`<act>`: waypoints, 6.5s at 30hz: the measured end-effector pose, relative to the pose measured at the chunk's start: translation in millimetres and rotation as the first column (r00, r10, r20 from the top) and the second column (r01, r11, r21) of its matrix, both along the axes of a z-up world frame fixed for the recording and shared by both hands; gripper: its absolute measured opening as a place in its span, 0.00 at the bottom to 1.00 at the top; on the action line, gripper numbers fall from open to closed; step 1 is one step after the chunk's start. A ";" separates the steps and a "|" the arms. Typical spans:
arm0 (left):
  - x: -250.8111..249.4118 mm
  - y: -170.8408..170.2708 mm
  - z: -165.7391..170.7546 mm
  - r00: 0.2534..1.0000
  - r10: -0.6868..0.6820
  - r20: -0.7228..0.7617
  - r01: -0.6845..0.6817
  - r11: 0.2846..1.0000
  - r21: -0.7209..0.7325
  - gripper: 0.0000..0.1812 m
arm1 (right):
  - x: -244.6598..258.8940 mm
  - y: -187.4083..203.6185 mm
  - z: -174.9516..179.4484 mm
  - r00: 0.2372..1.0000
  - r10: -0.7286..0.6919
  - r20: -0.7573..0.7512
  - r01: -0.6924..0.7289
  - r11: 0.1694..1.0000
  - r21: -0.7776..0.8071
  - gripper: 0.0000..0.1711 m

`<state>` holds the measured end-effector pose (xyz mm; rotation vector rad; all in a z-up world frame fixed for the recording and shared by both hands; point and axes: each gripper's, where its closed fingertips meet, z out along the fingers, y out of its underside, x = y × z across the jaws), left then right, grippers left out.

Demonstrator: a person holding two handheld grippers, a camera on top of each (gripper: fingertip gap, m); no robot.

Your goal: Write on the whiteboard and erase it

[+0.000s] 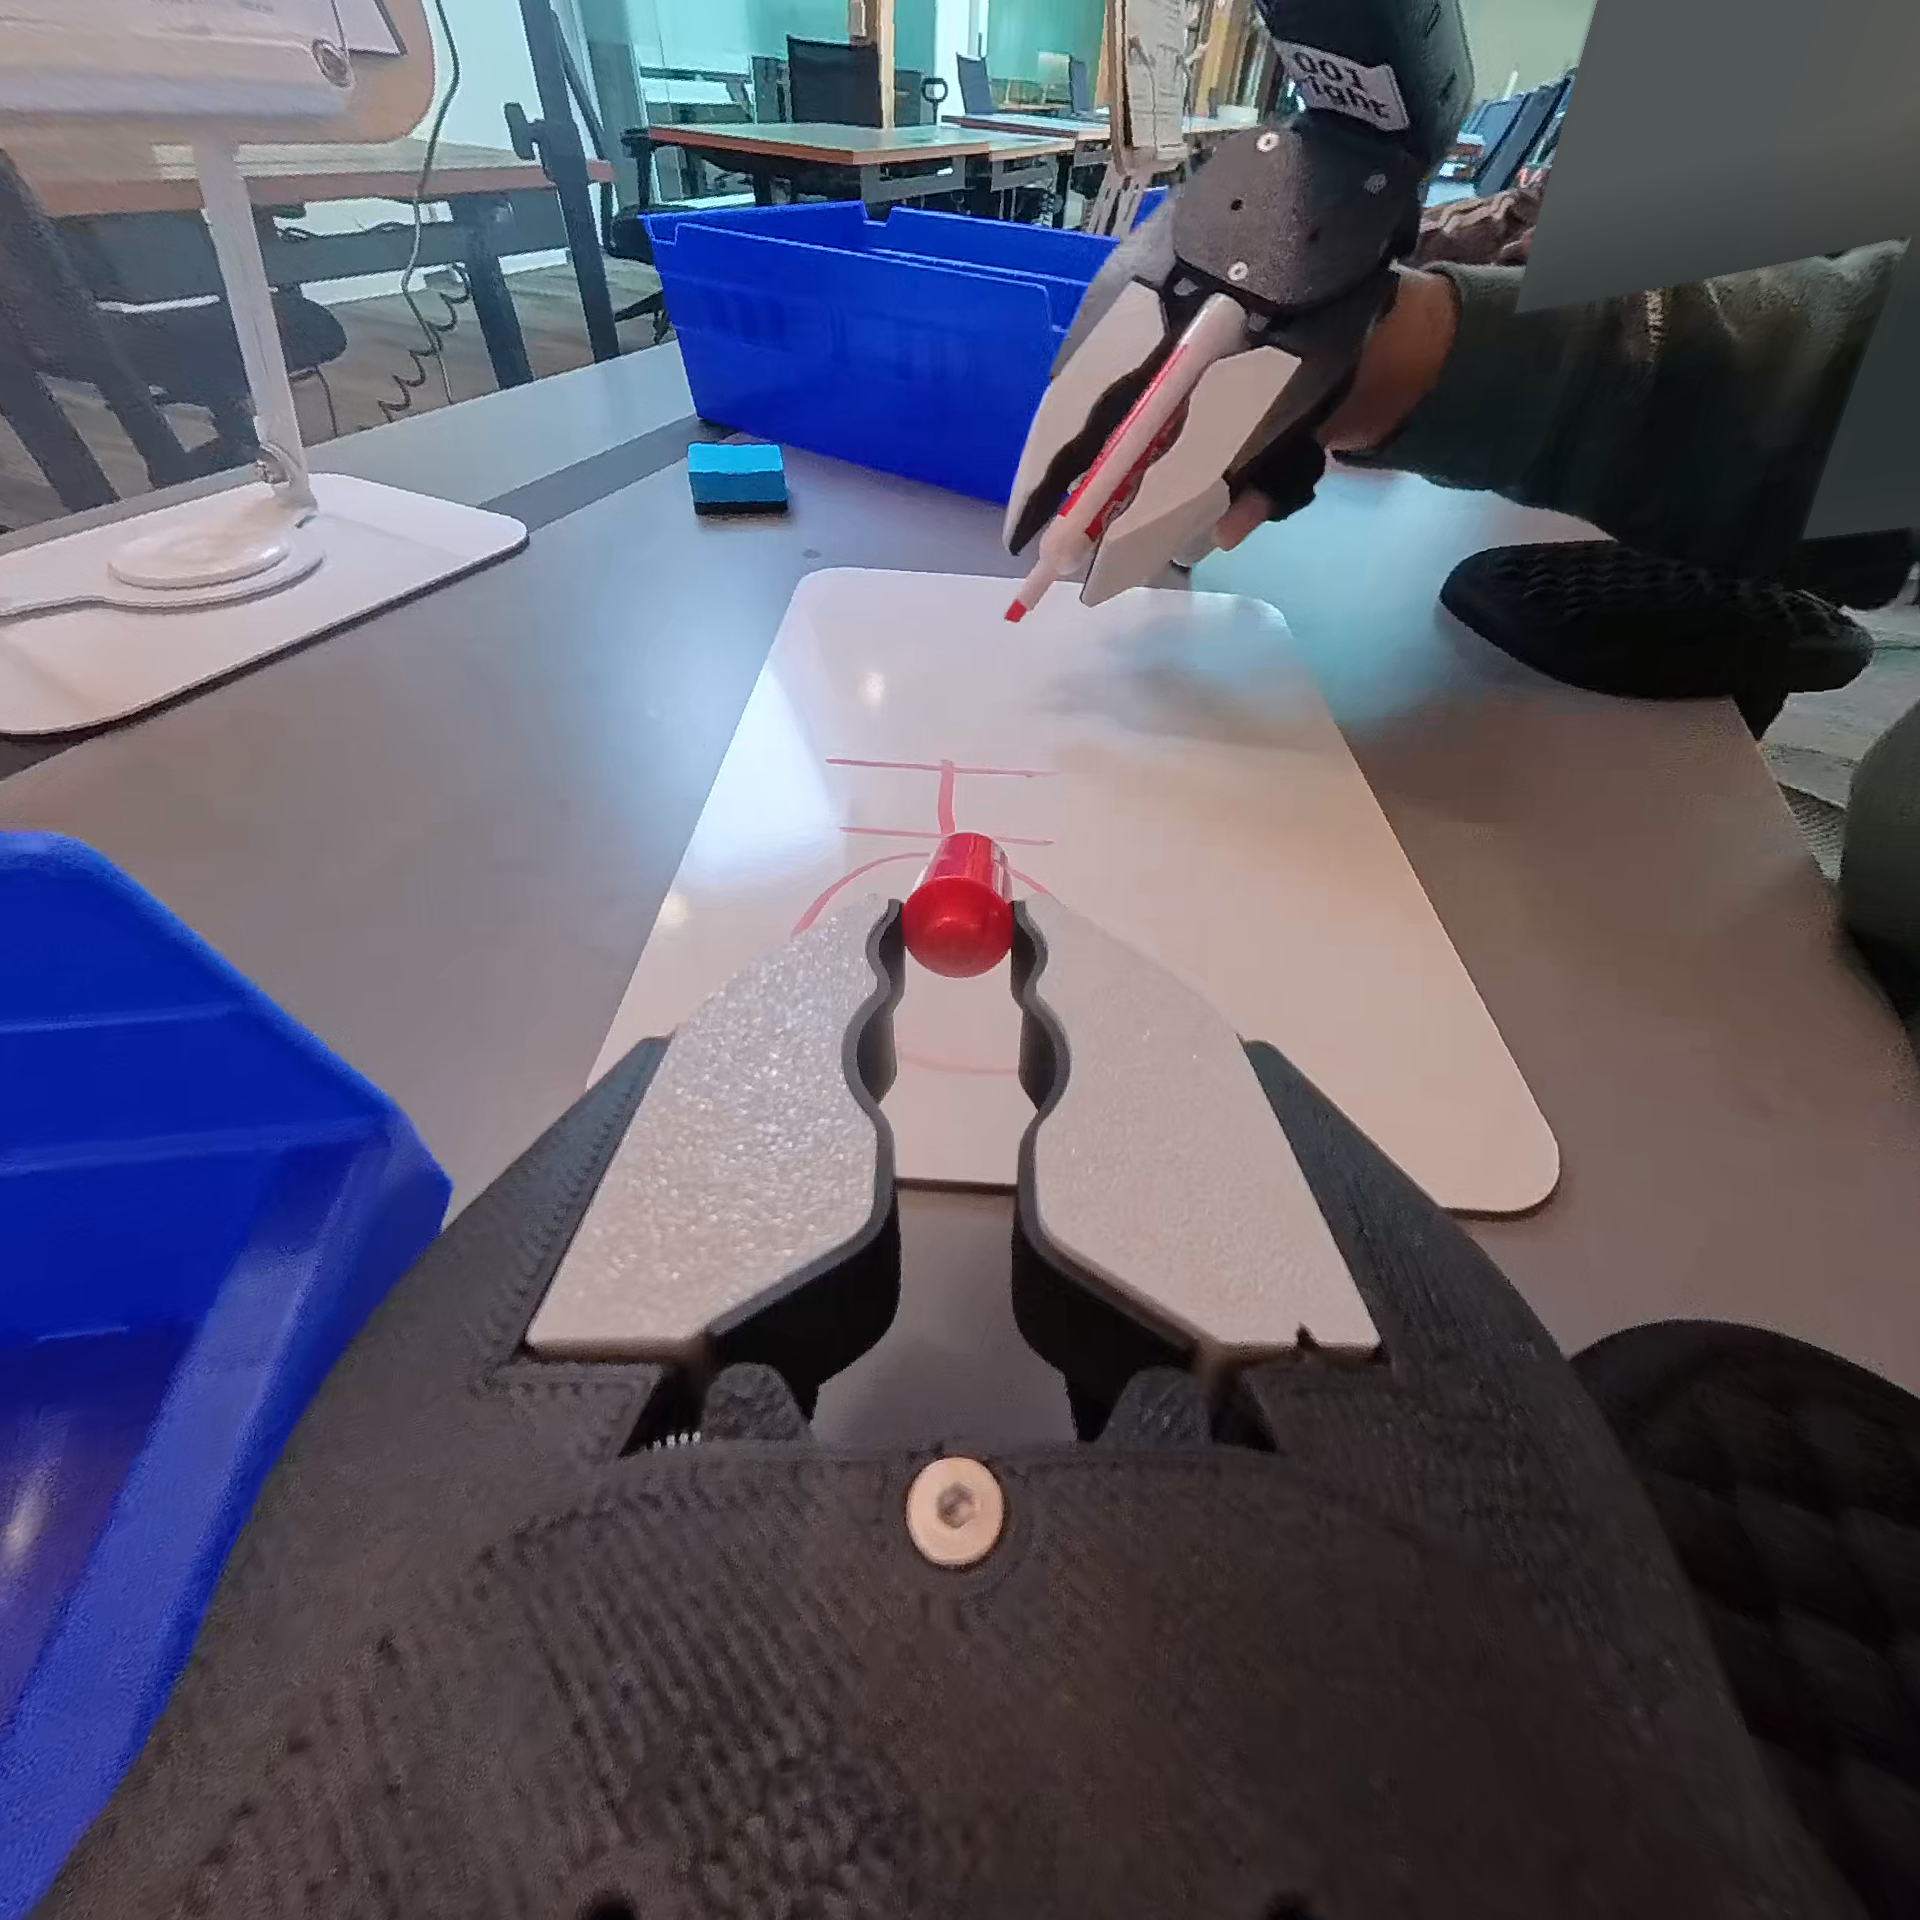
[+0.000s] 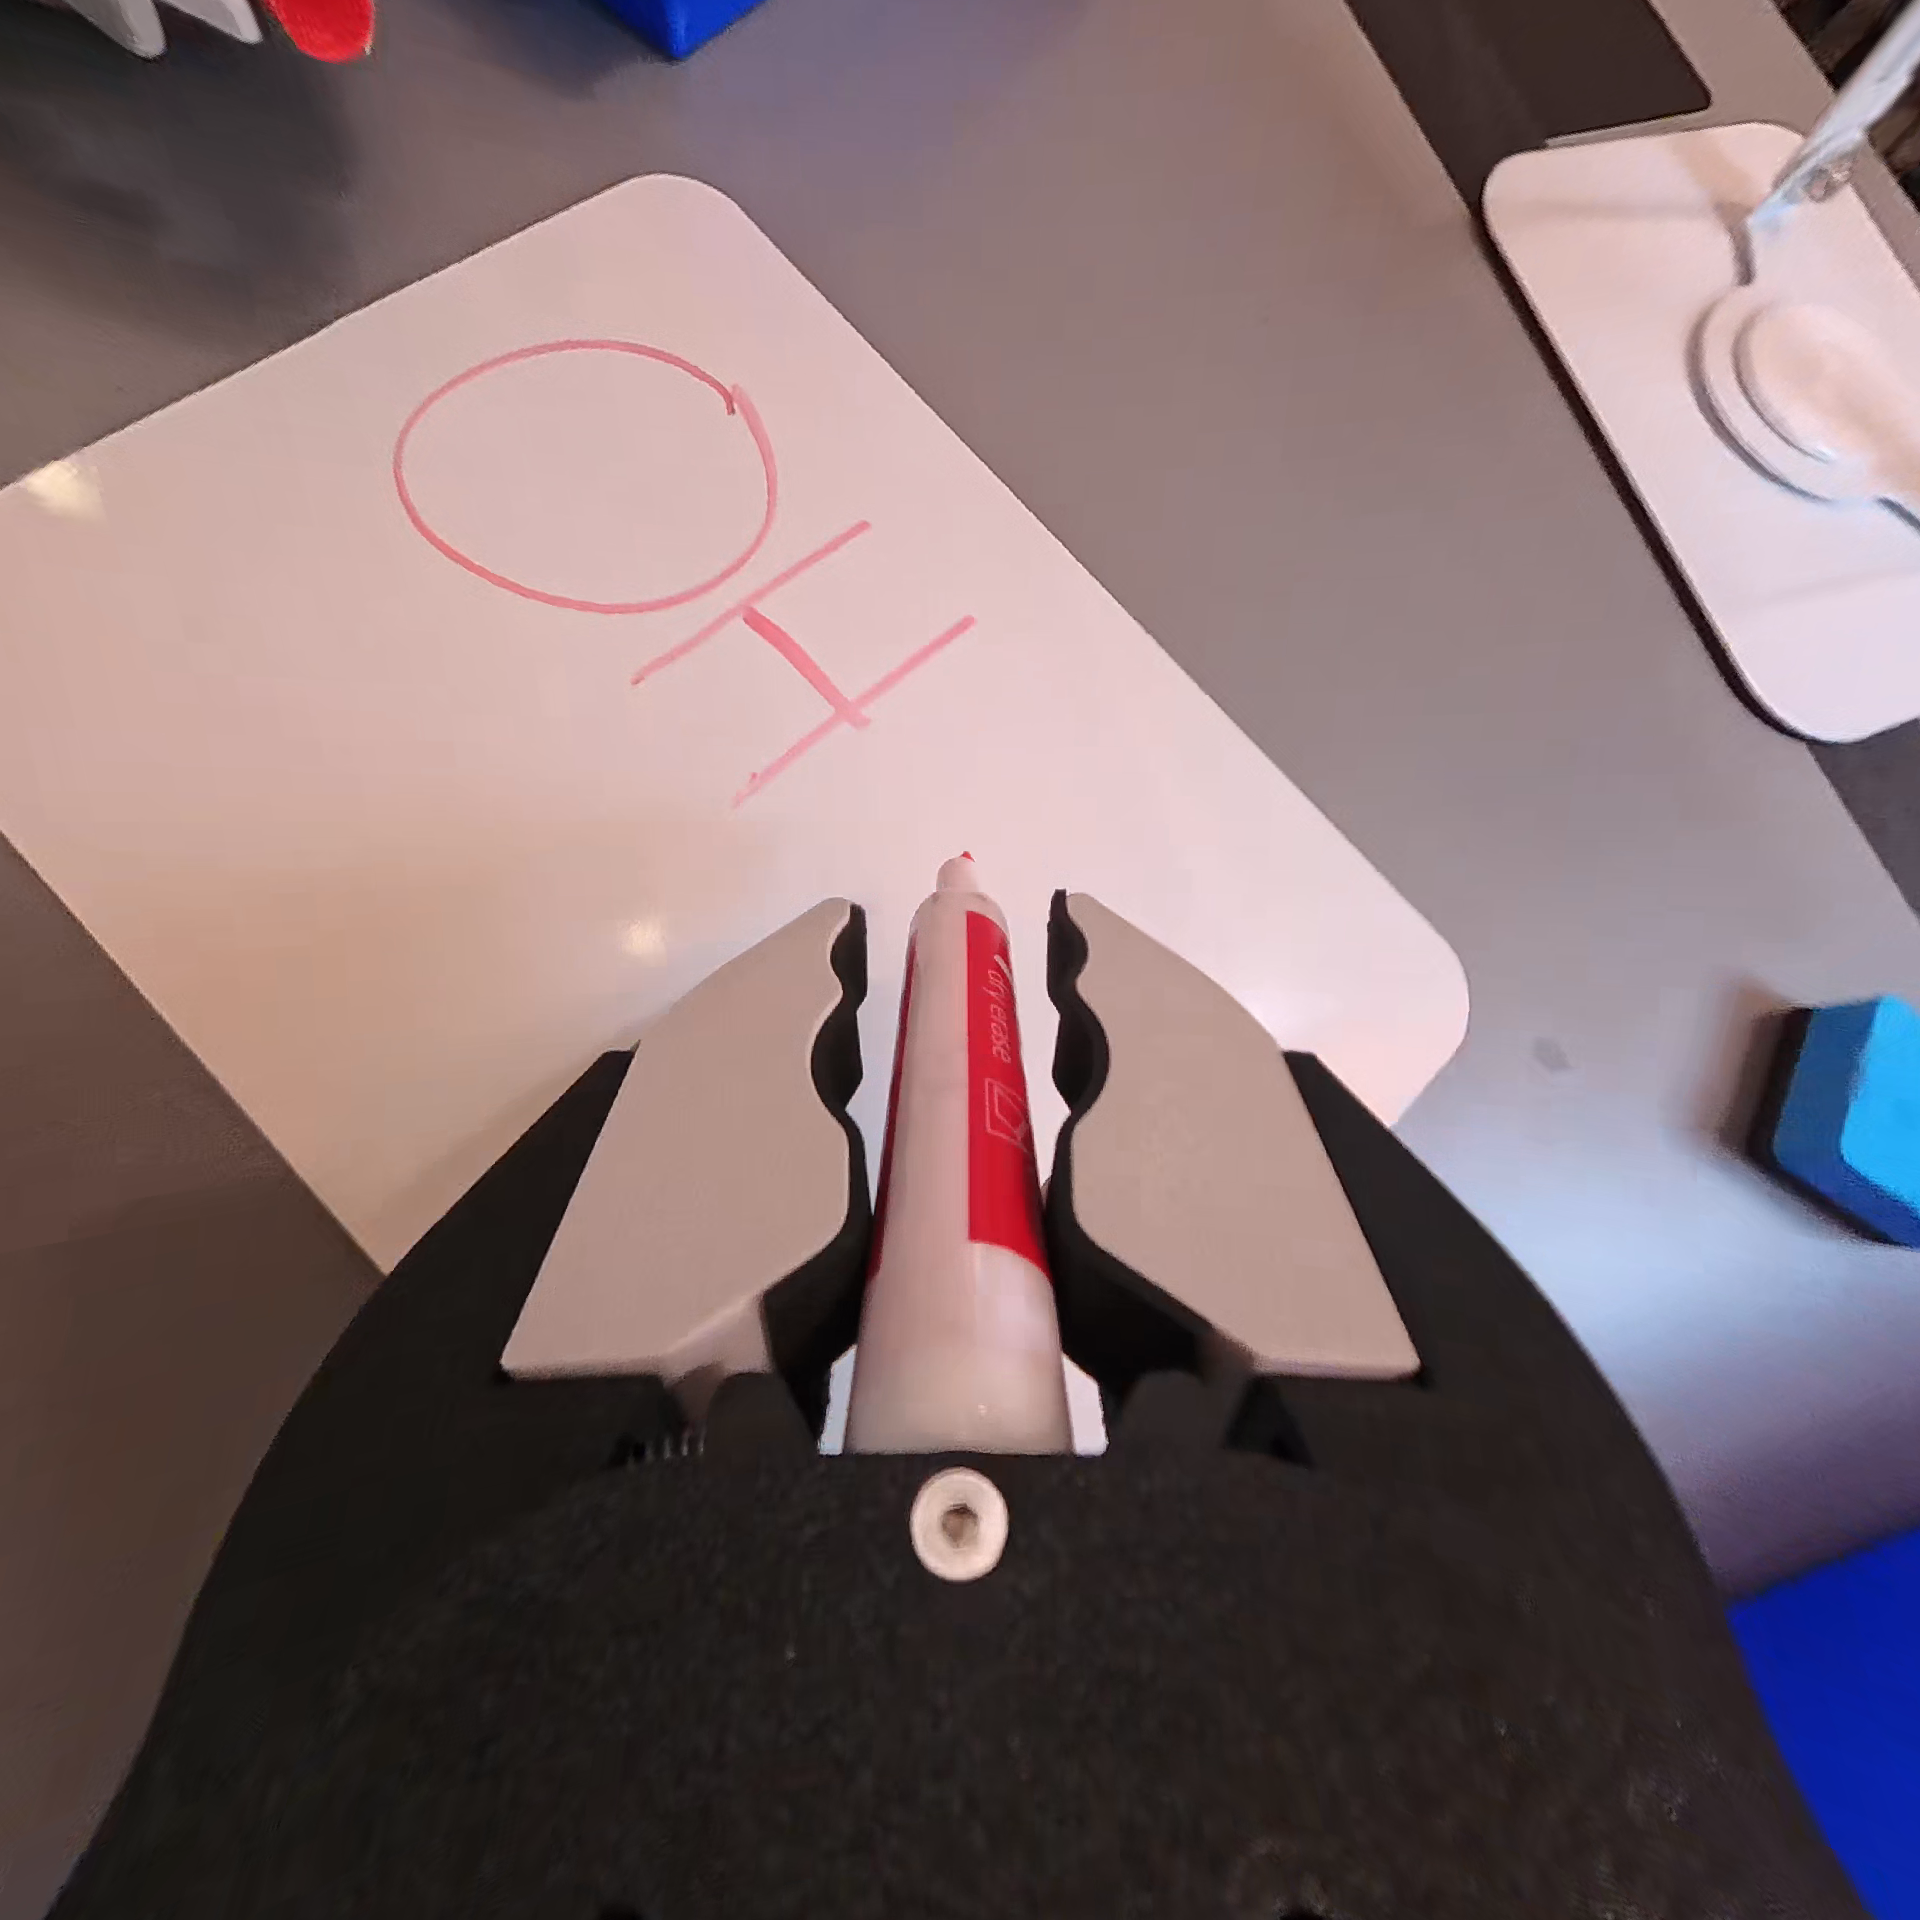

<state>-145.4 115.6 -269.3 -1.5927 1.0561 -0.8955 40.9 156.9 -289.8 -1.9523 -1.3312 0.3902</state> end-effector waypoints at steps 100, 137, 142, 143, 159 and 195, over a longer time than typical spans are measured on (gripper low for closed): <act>31.5 -48.5 -60.3 0.853 -0.188 -0.487 0.258 0.963 0.082 0.10 | -80.4 -14.2 -35.1 0.788 0.449 0.421 -0.348 0.890 -0.296 0.30; 37.1 -55.2 -60.5 0.848 -0.184 -0.497 0.265 0.959 0.097 0.10 | -69.7 30.2 -36.3 0.866 0.272 0.420 -0.156 0.944 -0.289 0.29; 37.0 -55.4 -60.7 0.847 -0.181 -0.500 0.264 0.959 0.100 0.10 | -78.4 -49.5 -36.1 0.748 0.503 0.432 -0.396 0.861 -0.318 0.30; 36.9 -55.4 -60.6 0.847 -0.181 -0.499 0.263 0.960 0.098 0.10 | -62.4 -46.7 -36.0 0.755 0.482 0.444 -0.358 0.871 -0.337 0.30; 41.3 -59.9 -60.4 0.846 -0.181 -0.501 0.266 0.958 0.104 0.10 | -14.2 -36.3 -36.0 0.868 0.252 0.427 -0.135 0.949 -0.285 0.29; 41.0 -66.6 -59.8 0.839 -0.204 -0.504 0.308 0.942 0.132 0.11 | -96.0 -52.9 -35.8 0.603 0.635 0.482 -0.543 0.770 -0.335 0.30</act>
